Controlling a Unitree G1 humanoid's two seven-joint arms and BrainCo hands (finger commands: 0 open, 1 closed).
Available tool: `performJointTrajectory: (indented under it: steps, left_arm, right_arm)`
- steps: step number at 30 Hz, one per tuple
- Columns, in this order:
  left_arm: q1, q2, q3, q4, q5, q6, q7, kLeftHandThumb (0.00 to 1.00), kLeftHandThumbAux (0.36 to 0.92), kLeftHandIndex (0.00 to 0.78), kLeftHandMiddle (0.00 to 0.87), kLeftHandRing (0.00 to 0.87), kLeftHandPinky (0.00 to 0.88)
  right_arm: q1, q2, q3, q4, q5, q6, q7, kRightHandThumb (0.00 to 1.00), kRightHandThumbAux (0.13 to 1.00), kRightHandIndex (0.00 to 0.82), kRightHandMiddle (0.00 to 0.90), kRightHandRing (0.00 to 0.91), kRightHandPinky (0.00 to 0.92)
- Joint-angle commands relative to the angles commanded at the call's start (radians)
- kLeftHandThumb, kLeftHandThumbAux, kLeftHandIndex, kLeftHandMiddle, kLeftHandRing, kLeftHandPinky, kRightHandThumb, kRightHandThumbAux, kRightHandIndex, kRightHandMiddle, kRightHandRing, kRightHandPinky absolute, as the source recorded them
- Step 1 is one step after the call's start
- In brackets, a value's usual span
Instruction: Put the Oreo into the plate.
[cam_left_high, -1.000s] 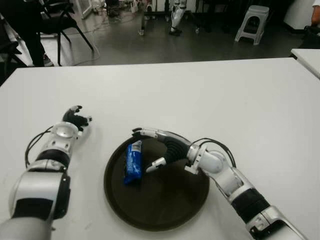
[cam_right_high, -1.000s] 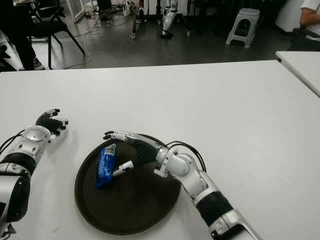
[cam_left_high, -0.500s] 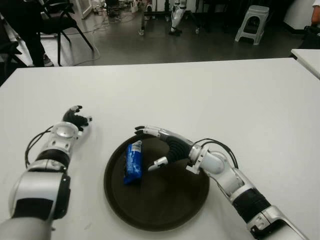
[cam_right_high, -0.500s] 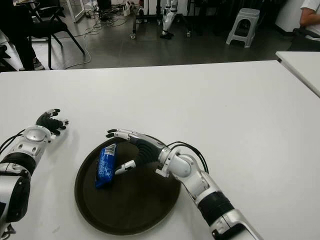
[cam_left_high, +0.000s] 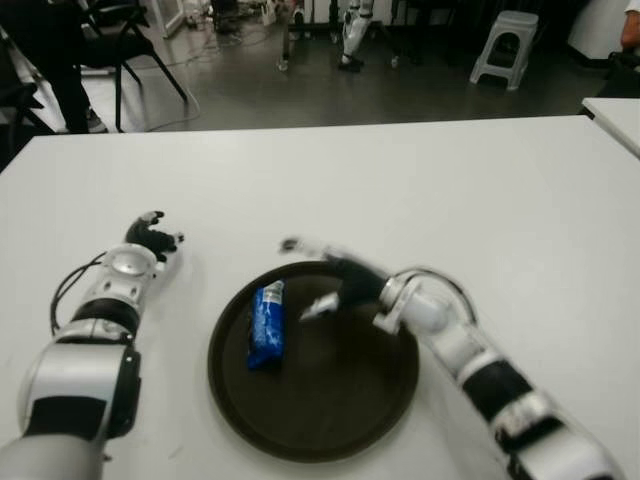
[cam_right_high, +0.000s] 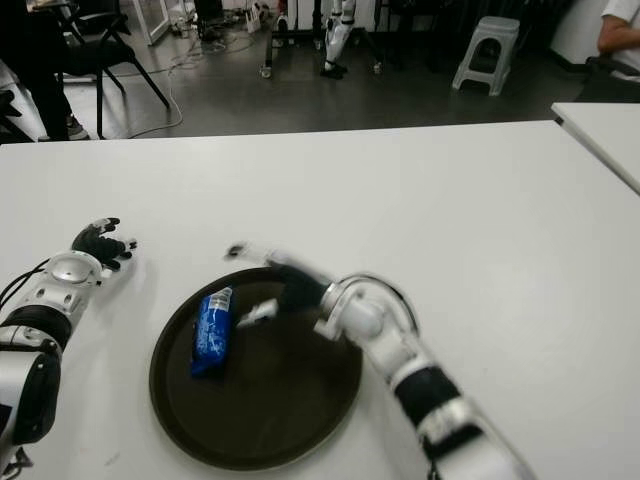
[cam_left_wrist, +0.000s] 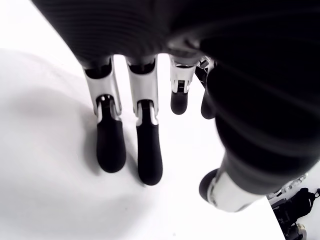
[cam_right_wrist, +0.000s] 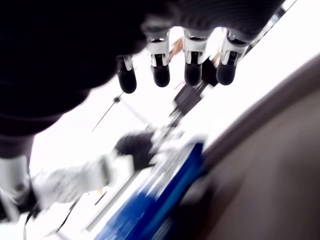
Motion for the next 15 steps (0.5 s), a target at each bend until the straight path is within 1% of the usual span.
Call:
performJointTrajectory:
  steps: [4, 6, 7, 10, 12, 15]
  left_arm:
    - [-0.004, -0.001, 0.0, -0.002, 0.001, 0.005, 0.0, 0.198, 0.792, 0.06, 0.069, 0.113, 0.131]
    - [-0.002, -0.001, 0.001, -0.002, 0.001, 0.003, 0.0, 0.208, 0.792, 0.063, 0.072, 0.119, 0.14]
    - [-0.002, -0.001, 0.001, -0.002, 0.001, 0.003, 0.0, 0.215, 0.795, 0.065, 0.074, 0.124, 0.148]
    - [-0.001, -0.001, 0.001, -0.002, 0.001, 0.002, -0.002, 0.219, 0.801, 0.067, 0.075, 0.126, 0.154]
    - [-0.003, 0.0, -0.003, -0.003, 0.005, 0.004, -0.005, 0.203, 0.805, 0.063, 0.077, 0.125, 0.148]
    - [-0.004, 0.001, -0.005, -0.003, 0.007, 0.004, -0.008, 0.183, 0.808, 0.056, 0.08, 0.124, 0.141]
  right_arm:
    - [-0.075, -0.032, -0.028, 0.136, -0.032, -0.061, -0.107, 0.0, 0.542, 0.0, 0.0, 0.0, 0.0]
    - [-0.111, -0.07, -0.049, 0.206, -0.059, -0.067, -0.201, 0.0, 0.54, 0.0, 0.0, 0.0, 0.0]
    - [-0.124, -0.082, -0.055, 0.235, -0.069, -0.069, -0.234, 0.0, 0.541, 0.0, 0.0, 0.0, 0.0]
    - [-0.158, -0.097, -0.062, 0.283, -0.08, -0.076, -0.284, 0.0, 0.548, 0.0, 0.0, 0.0, 0.0]
    - [-0.186, -0.108, -0.081, 0.31, -0.074, -0.063, -0.321, 0.0, 0.559, 0.0, 0.0, 0.0, 0.0]
    - [-0.202, -0.122, -0.103, 0.367, -0.063, -0.046, -0.364, 0.0, 0.57, 0.0, 0.0, 0.0, 0.0]
